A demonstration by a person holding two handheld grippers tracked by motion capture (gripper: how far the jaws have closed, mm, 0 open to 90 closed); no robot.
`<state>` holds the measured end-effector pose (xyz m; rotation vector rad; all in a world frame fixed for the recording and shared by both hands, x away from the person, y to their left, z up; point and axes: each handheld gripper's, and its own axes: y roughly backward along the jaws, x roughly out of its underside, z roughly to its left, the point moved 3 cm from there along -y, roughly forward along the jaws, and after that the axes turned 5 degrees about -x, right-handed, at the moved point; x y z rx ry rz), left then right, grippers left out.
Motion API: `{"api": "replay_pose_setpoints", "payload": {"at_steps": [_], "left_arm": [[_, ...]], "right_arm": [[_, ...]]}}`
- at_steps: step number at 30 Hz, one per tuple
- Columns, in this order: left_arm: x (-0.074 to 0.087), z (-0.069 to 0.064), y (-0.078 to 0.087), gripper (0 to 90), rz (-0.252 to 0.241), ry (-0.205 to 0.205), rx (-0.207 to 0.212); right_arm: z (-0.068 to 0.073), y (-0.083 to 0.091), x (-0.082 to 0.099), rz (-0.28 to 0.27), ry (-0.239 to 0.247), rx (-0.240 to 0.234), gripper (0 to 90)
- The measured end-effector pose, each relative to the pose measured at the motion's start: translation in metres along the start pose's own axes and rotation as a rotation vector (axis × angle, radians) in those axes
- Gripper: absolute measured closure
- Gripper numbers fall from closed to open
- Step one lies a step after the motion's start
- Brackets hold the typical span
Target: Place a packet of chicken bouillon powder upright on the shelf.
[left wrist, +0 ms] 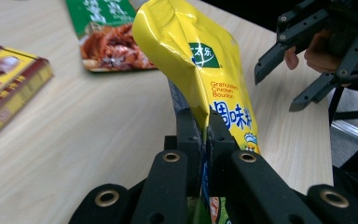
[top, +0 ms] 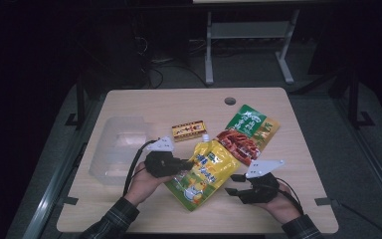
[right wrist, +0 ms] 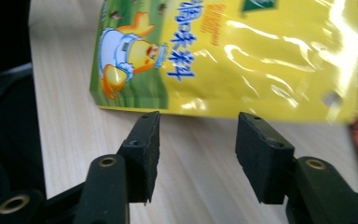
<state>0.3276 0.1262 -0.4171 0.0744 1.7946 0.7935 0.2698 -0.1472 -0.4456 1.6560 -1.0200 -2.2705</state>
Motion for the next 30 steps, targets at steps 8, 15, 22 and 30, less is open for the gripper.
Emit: {"api": "replay_pose_setpoints", "payload": {"at_steps": [8, 15, 22, 30], "left_arm": [[-0.008, -0.002, 0.018, 87.3, -0.073, 0.0, 0.002], [-0.011, -0.008, 0.029, 87.3, -0.107, -0.01, 0.023], [-0.01, -0.012, 0.028, 87.2, -0.098, -0.039, 0.03], [-0.011, -0.018, 0.026, 87.2, -0.103, -0.04, 0.041]], "right_arm": [[-0.015, 0.019, -0.001, -0.057, -0.051, 0.058, 44.0], [-0.029, 0.027, -0.004, -0.125, -0.123, 0.038, 37.0], [-0.034, 0.021, -0.026, -0.226, -0.145, -0.069, 33.6], [-0.027, -0.003, -0.043, -0.22, -0.108, -0.145, 40.7]]}}
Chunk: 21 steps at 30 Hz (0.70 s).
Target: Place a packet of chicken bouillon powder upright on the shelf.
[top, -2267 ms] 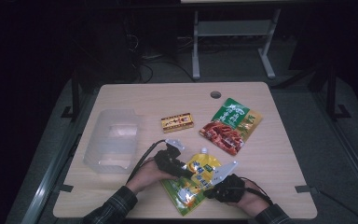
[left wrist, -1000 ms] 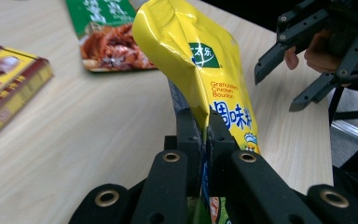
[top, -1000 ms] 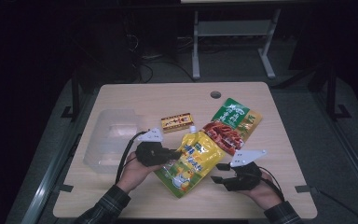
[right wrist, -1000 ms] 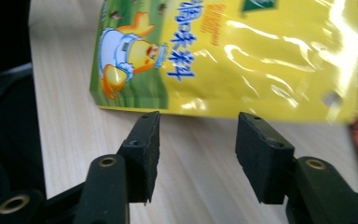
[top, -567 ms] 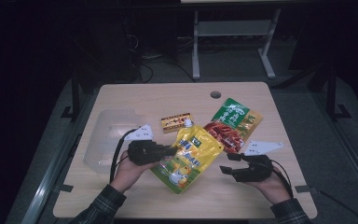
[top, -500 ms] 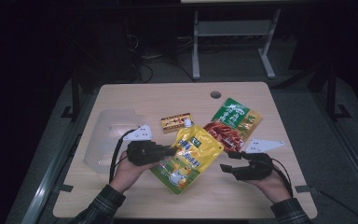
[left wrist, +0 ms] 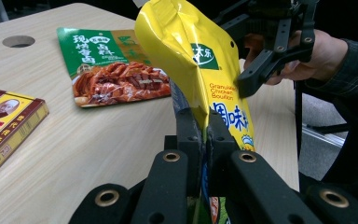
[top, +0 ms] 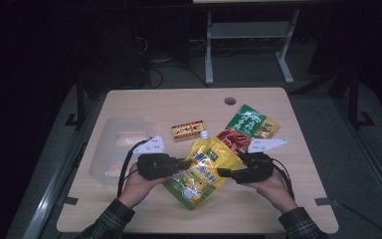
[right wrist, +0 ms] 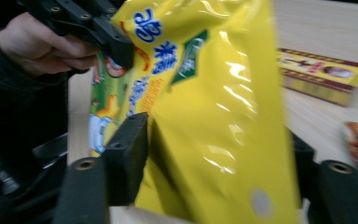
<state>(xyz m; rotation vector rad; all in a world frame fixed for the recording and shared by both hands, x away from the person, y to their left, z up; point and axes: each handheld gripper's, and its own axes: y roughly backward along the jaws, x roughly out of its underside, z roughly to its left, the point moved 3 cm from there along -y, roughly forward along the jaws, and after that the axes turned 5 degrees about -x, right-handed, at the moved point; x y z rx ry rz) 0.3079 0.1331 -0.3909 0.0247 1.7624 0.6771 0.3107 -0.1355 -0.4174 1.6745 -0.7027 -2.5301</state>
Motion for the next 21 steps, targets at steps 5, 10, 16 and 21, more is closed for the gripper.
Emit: {"api": "replay_pose_setpoints", "payload": {"at_steps": [5, 10, 16, 21], "left_arm": [[0.001, 0.001, -0.001, 87.2, -0.003, -0.001, -0.002], [0.001, 0.0, -0.002, 87.0, -0.002, 0.001, 0.003], [0.002, 0.001, -0.004, 86.3, -0.011, 0.017, 0.011], [0.004, 0.003, -0.006, 83.0, 0.015, 0.014, -0.001]], "right_arm": [[0.003, -0.009, -0.004, 0.007, 0.005, -0.039, 58.2], [0.003, -0.006, -0.007, -0.003, 0.021, -0.034, 84.7], [0.005, -0.005, -0.009, 0.025, 0.069, -0.031, 90.0], [0.004, 0.0, -0.012, 0.01, 0.065, -0.045, 90.0]]}}
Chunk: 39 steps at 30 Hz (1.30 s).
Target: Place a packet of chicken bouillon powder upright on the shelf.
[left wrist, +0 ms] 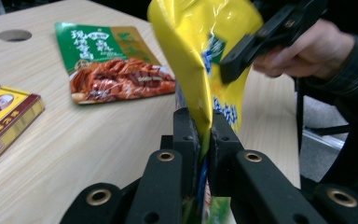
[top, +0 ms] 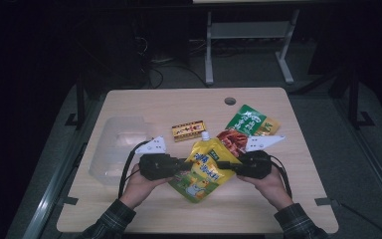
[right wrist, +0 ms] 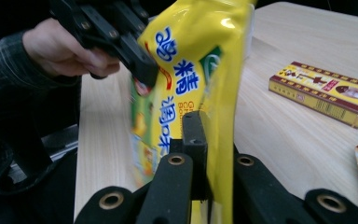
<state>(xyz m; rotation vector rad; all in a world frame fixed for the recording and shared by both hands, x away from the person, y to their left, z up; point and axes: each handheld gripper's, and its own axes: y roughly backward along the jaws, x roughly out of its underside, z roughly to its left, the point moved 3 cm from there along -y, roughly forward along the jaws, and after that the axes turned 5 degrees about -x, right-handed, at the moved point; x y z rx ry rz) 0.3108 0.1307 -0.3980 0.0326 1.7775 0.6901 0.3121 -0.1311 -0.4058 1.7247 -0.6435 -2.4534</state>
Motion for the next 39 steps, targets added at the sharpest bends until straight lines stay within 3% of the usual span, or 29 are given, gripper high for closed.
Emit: {"api": "replay_pose_setpoints", "payload": {"at_steps": [5, 14, 25, 32, 39], "left_arm": [[0.001, 0.001, -0.003, 71.7, 0.022, 0.005, -0.02], [0.003, -0.004, 0.004, 33.1, 0.062, -0.011, -0.122], [0.021, -0.016, 0.023, 24.8, 0.075, -0.01, -0.176], [0.031, -0.017, 0.035, 23.3, 0.071, 0.01, -0.195], [0.041, -0.016, 0.037, 20.2, 0.103, 0.013, -0.209]], "right_arm": [[0.002, 0.005, -0.003, -0.018, 0.005, -0.017, 90.0], [0.005, 0.011, -0.007, -0.042, 0.006, -0.036, 90.0], [0.009, 0.011, -0.018, -0.066, -0.009, -0.075, 90.0], [0.011, 0.008, -0.029, -0.077, 0.012, -0.086, 90.0], [0.012, 0.006, -0.034, -0.076, 0.023, -0.1, 90.0]]}}
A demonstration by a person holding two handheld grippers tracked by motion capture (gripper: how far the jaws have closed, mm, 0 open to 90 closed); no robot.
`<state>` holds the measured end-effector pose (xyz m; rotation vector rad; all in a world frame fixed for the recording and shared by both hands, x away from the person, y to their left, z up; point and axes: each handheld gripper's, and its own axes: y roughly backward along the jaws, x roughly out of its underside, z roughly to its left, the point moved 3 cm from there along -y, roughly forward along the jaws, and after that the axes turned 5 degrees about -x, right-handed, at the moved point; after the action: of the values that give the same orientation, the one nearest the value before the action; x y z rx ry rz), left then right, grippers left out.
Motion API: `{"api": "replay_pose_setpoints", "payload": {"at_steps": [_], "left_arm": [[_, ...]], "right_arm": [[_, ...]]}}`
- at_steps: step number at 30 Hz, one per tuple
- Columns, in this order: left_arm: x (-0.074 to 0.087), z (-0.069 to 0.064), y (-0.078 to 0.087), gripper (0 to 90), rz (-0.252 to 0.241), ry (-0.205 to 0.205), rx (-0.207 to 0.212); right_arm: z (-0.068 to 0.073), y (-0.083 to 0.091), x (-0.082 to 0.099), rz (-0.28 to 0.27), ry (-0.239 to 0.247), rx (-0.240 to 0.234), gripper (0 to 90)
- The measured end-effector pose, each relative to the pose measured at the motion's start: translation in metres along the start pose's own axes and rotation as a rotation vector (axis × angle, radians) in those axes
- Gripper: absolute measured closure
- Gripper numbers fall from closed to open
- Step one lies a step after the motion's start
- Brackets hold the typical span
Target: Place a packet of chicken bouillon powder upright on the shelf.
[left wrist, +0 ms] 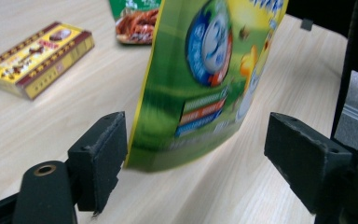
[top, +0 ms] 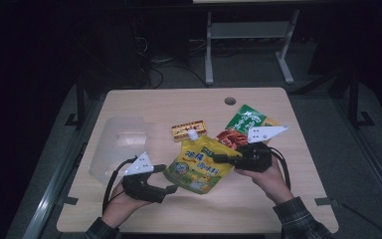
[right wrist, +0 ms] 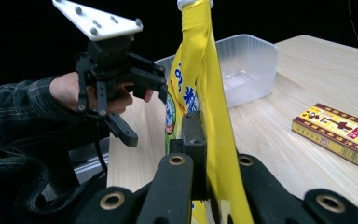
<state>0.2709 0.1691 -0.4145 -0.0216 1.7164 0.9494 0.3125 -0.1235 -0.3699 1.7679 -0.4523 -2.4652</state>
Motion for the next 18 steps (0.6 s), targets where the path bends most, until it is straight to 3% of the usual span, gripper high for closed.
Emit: {"api": "replay_pose_setpoints", "payload": {"at_steps": [9, 16, 18], "left_arm": [[0.011, -0.003, -0.006, 17.3, 0.045, 0.026, -0.005], [0.018, -0.011, -0.01, 17.3, 0.068, 0.004, 0.01], [0.022, -0.014, -0.012, 17.3, 0.086, -0.018, 0.012]], "right_arm": [[0.003, 0.007, -0.004, -0.013, 0.009, 0.001, 90.0], [0.001, 0.012, -0.008, -0.022, 0.011, 0.022, 90.0], [-0.001, 0.01, -0.011, -0.023, 0.016, 0.025, 90.0]]}}
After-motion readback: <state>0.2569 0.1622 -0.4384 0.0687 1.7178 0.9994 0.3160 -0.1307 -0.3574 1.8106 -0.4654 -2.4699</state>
